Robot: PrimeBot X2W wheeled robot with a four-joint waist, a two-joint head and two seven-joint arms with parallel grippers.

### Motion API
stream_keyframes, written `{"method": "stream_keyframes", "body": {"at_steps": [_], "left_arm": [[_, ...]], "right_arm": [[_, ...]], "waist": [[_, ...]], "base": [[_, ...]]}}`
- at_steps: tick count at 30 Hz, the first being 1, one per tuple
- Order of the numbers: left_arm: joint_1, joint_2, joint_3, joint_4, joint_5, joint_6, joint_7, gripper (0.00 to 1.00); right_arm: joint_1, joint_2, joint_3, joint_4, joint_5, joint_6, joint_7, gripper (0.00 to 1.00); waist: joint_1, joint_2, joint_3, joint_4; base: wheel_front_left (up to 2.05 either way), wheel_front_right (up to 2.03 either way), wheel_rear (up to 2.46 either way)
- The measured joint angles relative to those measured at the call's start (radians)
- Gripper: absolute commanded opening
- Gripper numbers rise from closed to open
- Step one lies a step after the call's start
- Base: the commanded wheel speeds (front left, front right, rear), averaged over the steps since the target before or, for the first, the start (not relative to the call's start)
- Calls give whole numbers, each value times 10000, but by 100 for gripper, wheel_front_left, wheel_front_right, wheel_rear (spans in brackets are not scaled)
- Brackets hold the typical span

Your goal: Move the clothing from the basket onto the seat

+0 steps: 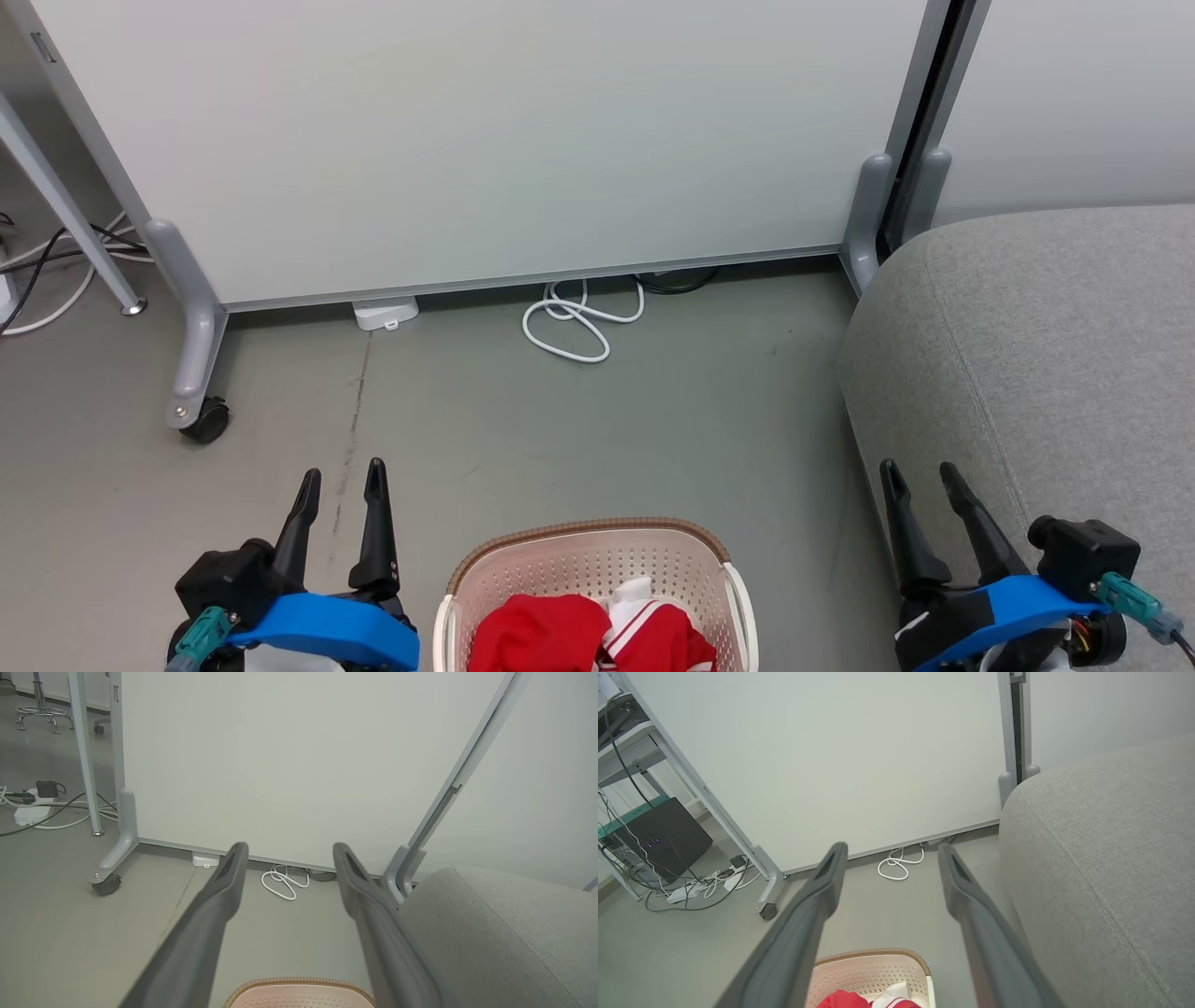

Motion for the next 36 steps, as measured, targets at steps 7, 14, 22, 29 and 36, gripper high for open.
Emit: {"method": "stream_keyframes", "body": {"at_steps": [7, 14, 22, 29, 36], "left_arm": [[0, -2, -88, 0, 575, 10, -167, 100], [-1, -4, -117, 40, 1043, 8, -307, 100], [-1, -12, -111, 67, 1540, -6, -453, 100], [-9, -23, -134, 107, 1952, -35, -600, 100], [-41, -29, -163, 128, 2401, -35, -704, 100]], "right_arm": [[0, -8, 38, 42, -508, 0, -73, 100], [-1, -13, 84, 59, -1062, 0, -127, 100], [-4, -21, 109, 86, -1651, 2, -259, 100], [-5, -27, 159, 84, -2165, 2, -387, 100], [-24, -31, 226, 79, -2648, 4, -512, 100]], "waist": [[0, 0, -11, 9], [0, 0, -11, -19], [0, 0, -3, -46], [0, 0, 5, -21], [0, 0, 15, 8]], "base": [[0, 0, 0], [0, 0, 0], [0, 0, 0], [0, 0, 0], [0, 0, 0]]}}
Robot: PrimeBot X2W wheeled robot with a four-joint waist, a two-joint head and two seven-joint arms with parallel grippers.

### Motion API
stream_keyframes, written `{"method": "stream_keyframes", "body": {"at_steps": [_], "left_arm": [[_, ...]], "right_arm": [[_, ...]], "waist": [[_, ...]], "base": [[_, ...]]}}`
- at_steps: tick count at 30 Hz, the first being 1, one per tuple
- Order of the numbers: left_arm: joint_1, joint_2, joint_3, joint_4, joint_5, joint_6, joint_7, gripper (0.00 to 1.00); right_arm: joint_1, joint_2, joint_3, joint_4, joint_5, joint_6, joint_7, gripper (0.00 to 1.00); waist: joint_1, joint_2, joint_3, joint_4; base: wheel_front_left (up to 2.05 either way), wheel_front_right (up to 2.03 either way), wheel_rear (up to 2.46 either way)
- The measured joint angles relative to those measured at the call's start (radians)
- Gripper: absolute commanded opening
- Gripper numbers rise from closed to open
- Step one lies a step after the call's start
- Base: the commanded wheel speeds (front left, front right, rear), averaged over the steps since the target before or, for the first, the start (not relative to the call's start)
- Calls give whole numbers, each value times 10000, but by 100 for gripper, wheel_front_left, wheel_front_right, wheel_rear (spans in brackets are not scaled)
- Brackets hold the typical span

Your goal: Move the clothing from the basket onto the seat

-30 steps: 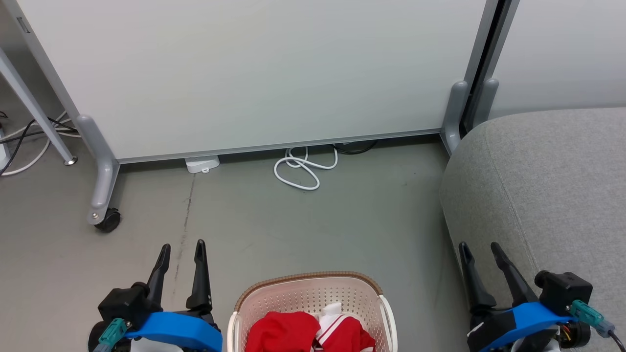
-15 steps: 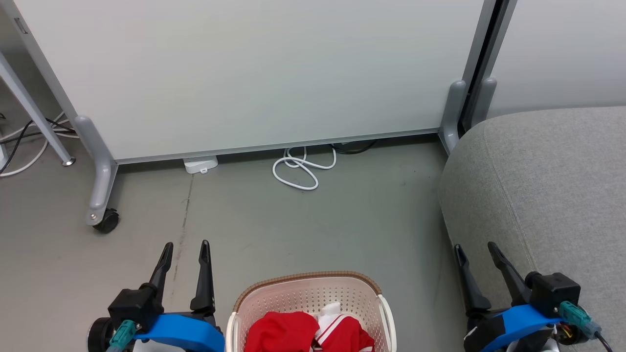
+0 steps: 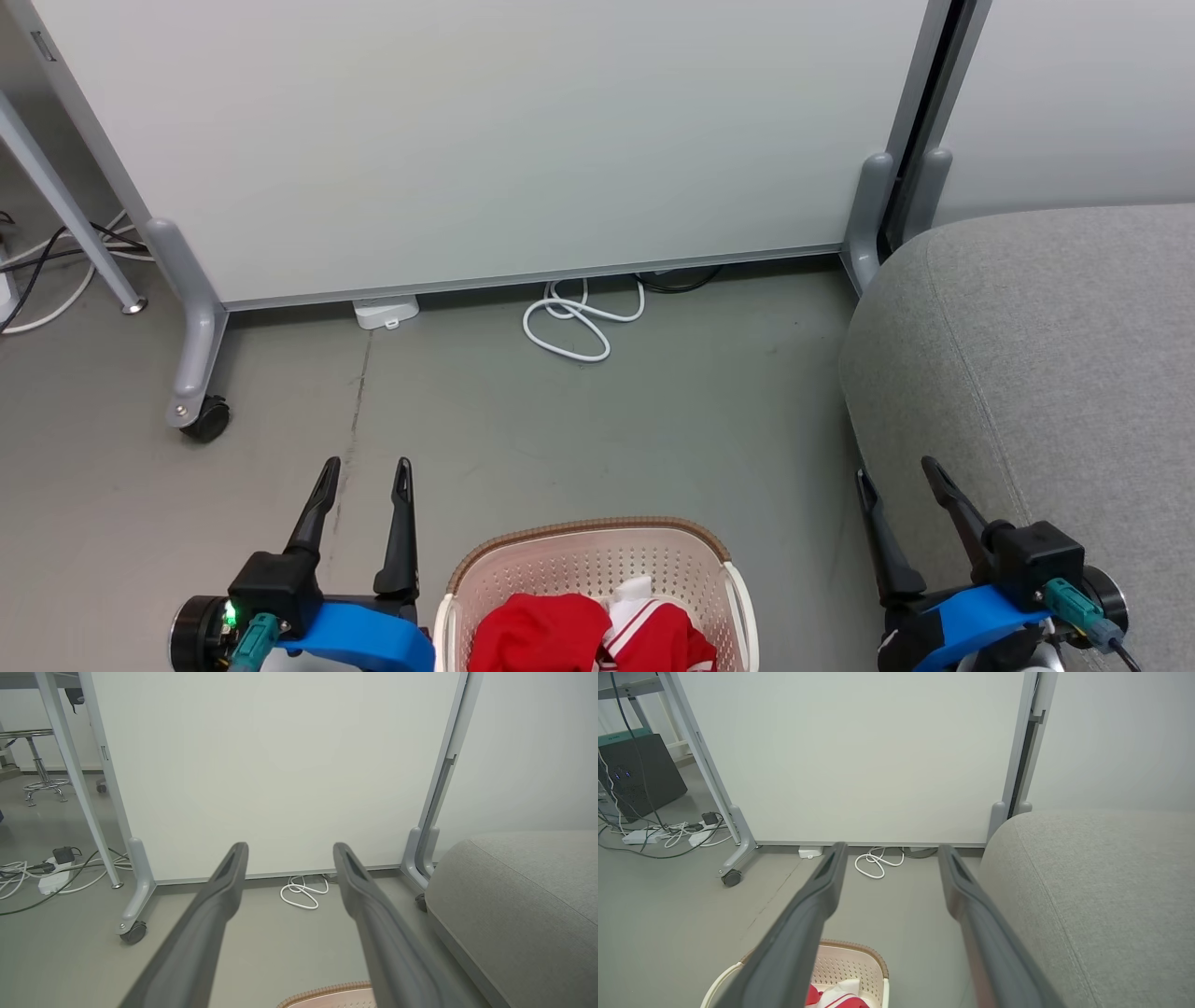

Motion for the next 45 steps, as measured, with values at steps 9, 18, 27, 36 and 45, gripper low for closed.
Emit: {"method": "stream_keyframes", "body": {"at_steps": [9, 18, 27, 36, 45], "left_arm": [[0, -12, 13, 4, 105, 0, -29, 100], [-4, -19, 88, 98, 8, -35, -31, 100], [-343, 56, 153, 894, -27, -123, -40, 100], [-1272, 314, 81, 2288, -81, -209, -42, 100], [-2545, 740, -203, 4556, -180, -303, 211, 100]], "right_arm": [[-46, -2, 29, 10, -104, 0, -48, 100], [-144, -4, 173, 13, -54, 2, -75, 100], [-569, -10, 1068, -201, 50, 10, -182, 100], [-1213, -17, 2080, -395, 324, 10, -408, 100], [-1852, -21, 2504, -504, 738, 10, -673, 100]], "waist": [[0, 0, -3, -22], [1, 1, 98, -136], [0, 0, 609, -993], [1, 0, 1981, -2091], [3, 0, 3713, -3087]], "base": [[0, 0, 0], [0, 0, 0], [0, 0, 0], [0, 0, 0], [0, 0, 0]]}}
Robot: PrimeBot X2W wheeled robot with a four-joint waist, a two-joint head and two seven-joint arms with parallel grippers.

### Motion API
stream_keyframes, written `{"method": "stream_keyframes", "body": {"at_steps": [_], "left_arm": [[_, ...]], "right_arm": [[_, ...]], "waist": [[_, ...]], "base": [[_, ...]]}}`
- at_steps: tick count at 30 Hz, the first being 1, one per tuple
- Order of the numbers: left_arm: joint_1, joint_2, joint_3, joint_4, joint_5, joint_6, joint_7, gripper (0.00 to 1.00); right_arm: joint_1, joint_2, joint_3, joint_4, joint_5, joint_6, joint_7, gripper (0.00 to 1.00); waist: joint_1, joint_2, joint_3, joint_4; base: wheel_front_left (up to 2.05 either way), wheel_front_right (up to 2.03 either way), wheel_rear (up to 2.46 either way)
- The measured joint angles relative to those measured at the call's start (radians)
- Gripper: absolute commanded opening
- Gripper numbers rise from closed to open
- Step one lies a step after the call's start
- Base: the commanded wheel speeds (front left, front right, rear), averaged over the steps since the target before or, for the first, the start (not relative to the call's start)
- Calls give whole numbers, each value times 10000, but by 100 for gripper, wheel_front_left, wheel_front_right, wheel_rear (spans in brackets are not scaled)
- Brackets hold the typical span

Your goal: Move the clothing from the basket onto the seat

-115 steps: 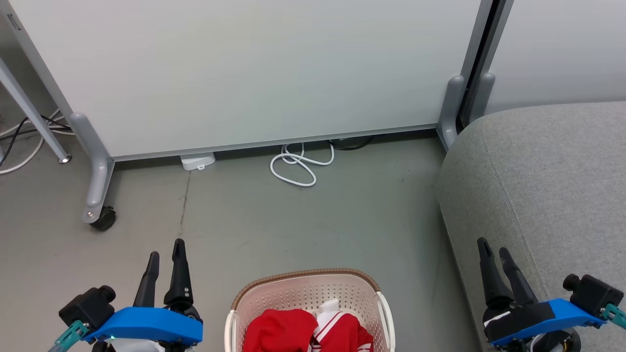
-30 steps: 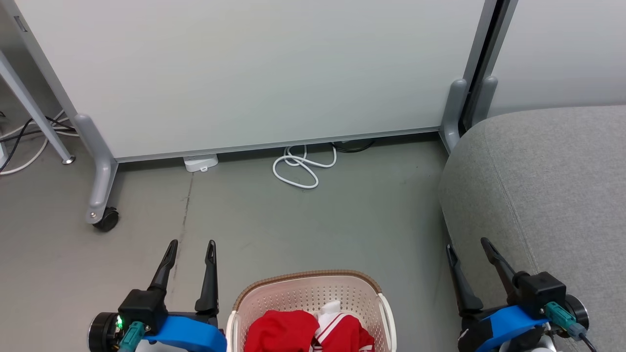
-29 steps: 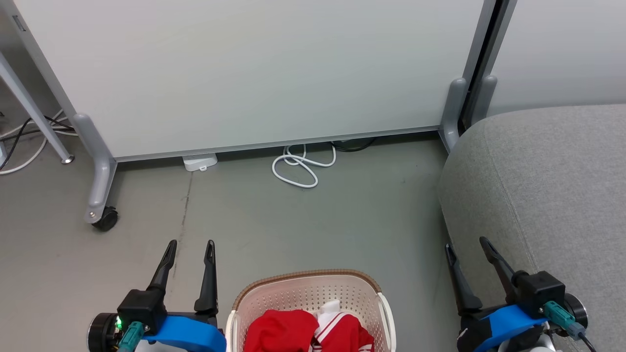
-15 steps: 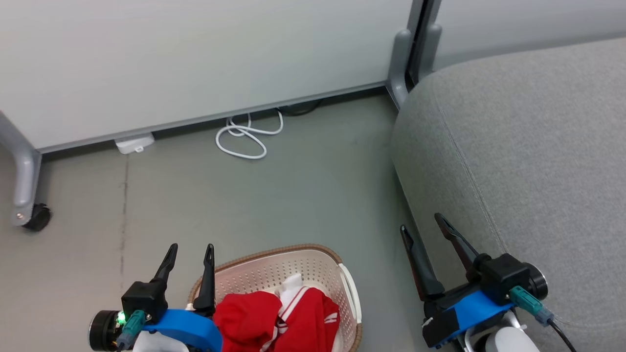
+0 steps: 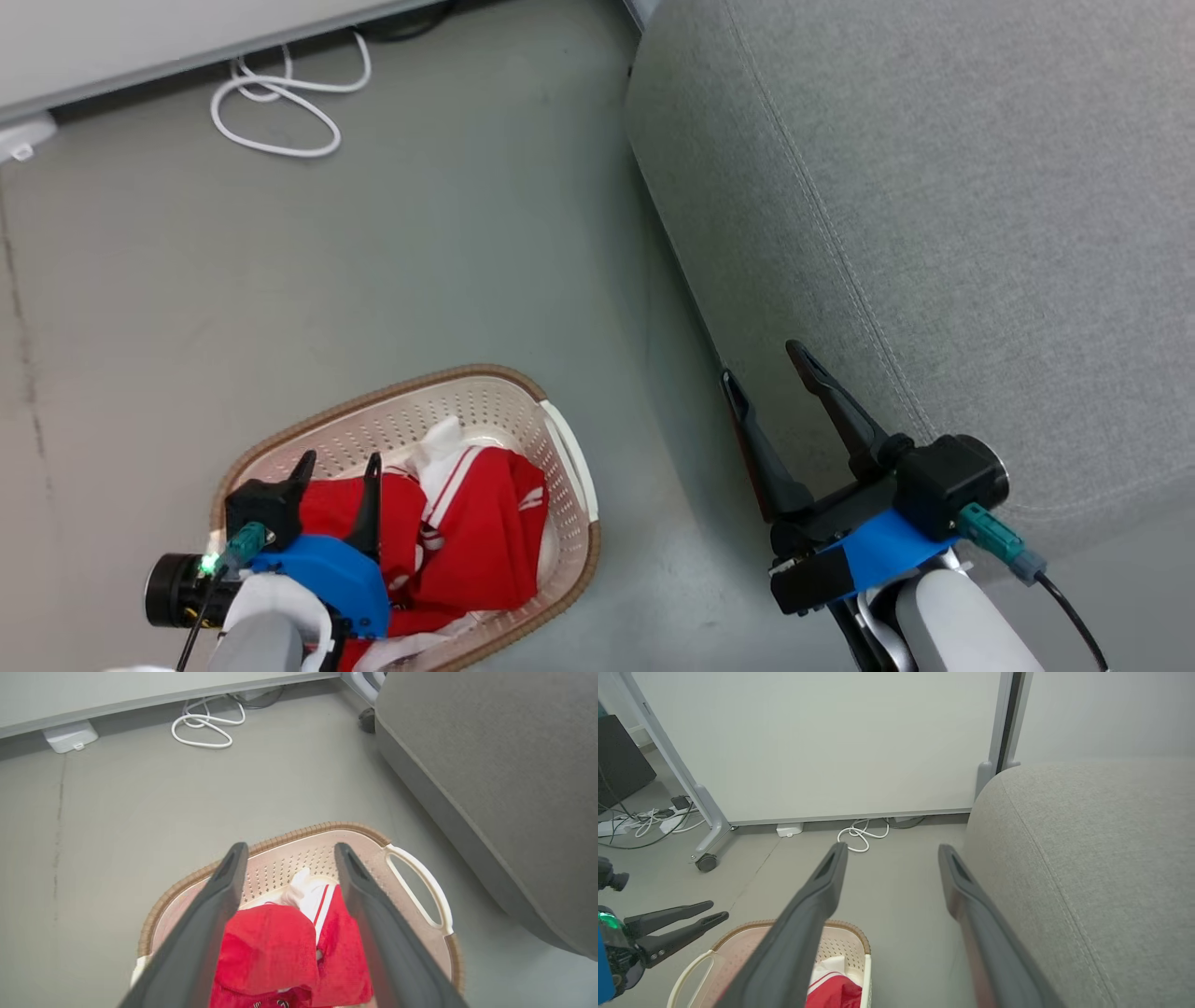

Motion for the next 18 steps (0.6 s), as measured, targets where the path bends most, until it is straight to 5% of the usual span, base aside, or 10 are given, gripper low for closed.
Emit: {"method": "stream_keyframes", "body": {"at_steps": [18], "left_arm": [[-2160, 955, -1223, 3141, 336, 104, 1055, 100]], "right_arm": [[-524, 0, 142, -679, 867, 0, -121, 100]], "waist": [[0, 0, 2951, -1335]], "base": [[0, 0, 0]]}}
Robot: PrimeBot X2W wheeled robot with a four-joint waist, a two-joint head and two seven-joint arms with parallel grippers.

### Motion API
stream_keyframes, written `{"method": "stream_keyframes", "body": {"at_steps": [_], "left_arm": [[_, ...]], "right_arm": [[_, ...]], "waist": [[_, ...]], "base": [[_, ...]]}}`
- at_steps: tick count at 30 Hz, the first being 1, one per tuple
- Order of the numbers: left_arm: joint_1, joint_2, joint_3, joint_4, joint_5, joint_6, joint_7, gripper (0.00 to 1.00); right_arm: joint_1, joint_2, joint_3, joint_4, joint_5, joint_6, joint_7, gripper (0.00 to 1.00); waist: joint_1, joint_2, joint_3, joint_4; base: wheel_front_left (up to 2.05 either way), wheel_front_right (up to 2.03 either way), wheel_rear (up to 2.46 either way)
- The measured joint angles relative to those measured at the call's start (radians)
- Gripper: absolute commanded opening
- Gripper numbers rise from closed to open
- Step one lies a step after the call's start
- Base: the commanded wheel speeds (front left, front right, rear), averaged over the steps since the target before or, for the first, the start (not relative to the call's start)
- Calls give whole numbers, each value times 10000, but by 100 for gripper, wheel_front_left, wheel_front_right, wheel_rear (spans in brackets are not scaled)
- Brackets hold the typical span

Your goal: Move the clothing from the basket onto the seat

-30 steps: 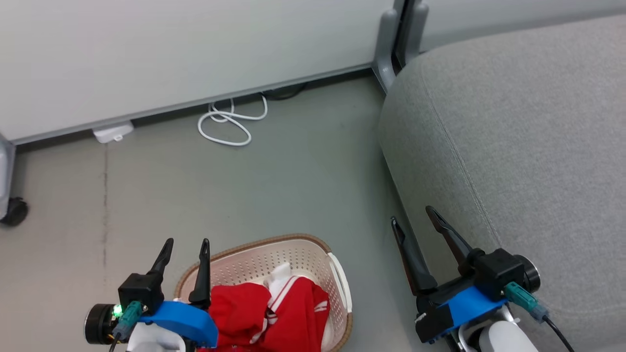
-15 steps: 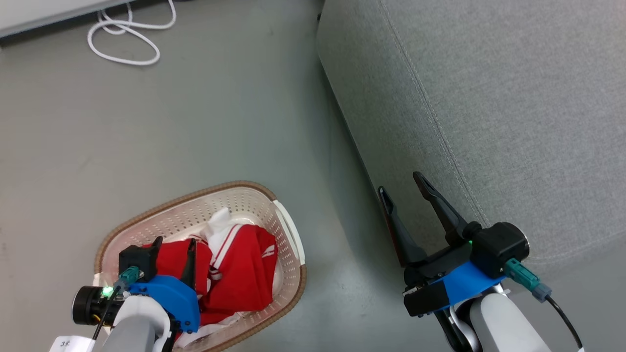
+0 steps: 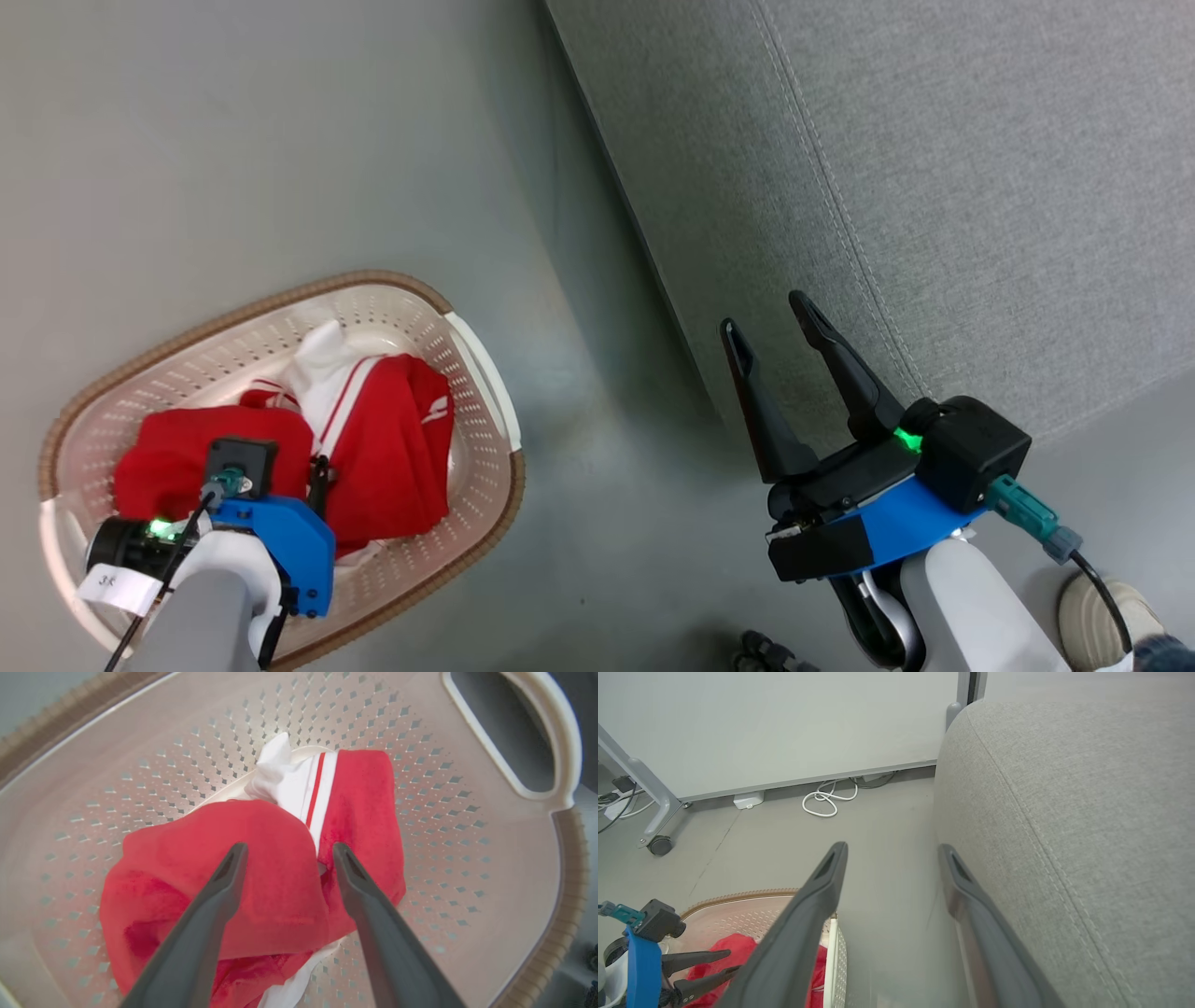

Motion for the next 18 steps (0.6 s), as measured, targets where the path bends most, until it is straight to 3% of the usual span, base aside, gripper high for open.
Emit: {"method": "stream_keyframes", "body": {"at_steps": [8, 12, 16, 17, 18], "left_arm": [[-405, 324, -54, 568, -23, 165, 389, 100], [-756, 587, -209, 976, 205, 838, 986, 100], [-933, 610, -291, 1126, 293, 1060, 1214, 100], [-1038, 621, -336, 1200, 299, 1081, 1325, 24], [-1077, 623, -345, 1223, 293, 1080, 1379, 0]], "right_arm": [[-142, 0, 127, -215, 437, 0, -4, 100], [-231, 0, 180, -318, 692, 0, -4, 100], [-231, 0, 136, -314, 723, 0, -4, 100], [-233, 0, 127, -305, 732, 0, -4, 100], [-235, 0, 125, -303, 734, 0, -4, 100]], "waist": [[-1, 0, 602, -295], [-1, 0, 905, -460], [-1, 0, 1005, -483], [-2, 0, 1038, -470], [-2, 0, 1047, -461]], "base": [[0, 0, 0], [0, 0, 0], [0, 0, 0], [0, 0, 0], [0, 0, 0]]}}
